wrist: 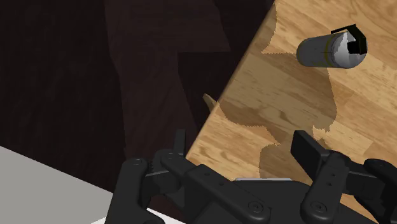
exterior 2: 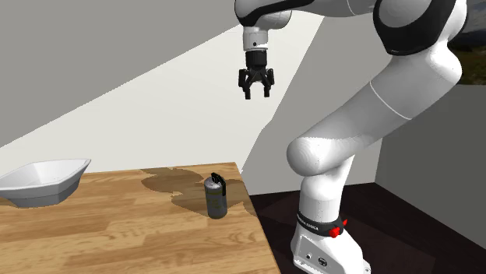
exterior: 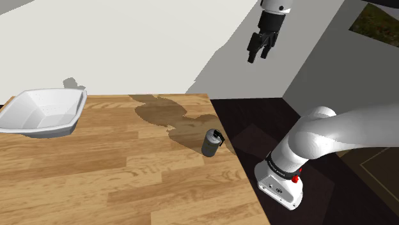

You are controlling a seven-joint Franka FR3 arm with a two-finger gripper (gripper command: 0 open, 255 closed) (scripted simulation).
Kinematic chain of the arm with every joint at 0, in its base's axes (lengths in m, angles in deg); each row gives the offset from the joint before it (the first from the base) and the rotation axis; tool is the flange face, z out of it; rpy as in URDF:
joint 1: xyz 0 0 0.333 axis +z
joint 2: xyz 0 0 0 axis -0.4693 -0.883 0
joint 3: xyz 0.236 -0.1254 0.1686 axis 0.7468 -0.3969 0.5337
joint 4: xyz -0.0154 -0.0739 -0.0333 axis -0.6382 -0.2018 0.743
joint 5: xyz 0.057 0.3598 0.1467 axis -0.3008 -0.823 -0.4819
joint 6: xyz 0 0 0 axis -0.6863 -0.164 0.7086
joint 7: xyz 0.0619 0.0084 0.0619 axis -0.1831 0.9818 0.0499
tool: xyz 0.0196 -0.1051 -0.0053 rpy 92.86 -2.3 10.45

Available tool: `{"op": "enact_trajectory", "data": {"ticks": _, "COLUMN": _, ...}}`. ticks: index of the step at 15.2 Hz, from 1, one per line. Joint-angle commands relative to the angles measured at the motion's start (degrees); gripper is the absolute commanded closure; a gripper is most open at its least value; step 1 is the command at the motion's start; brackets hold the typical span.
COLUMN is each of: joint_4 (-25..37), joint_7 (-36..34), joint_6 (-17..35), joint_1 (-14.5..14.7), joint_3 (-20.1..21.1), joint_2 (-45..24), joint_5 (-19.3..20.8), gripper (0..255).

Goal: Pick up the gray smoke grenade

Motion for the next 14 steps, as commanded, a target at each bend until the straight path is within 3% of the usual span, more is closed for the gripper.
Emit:
{"op": "enact_trajectory", "data": {"ticks": 1, "joint_4": 0.00, "joint_7": 0.00, "joint_6": 0.00, "joint_1": 0.00, "joint_3": 0.00, "joint_2": 0.00, "joint_5": 0.00, "gripper": 0}}
{"op": "enact_trajectory", "data": {"ticks": 14, "joint_4": -22.70, "joint_7": -19.54, "joint_6": 15.68, "joint_1": 4.08, "joint_3": 14.07, "joint_2": 10.38, "joint_5": -12.20, "gripper": 0}}
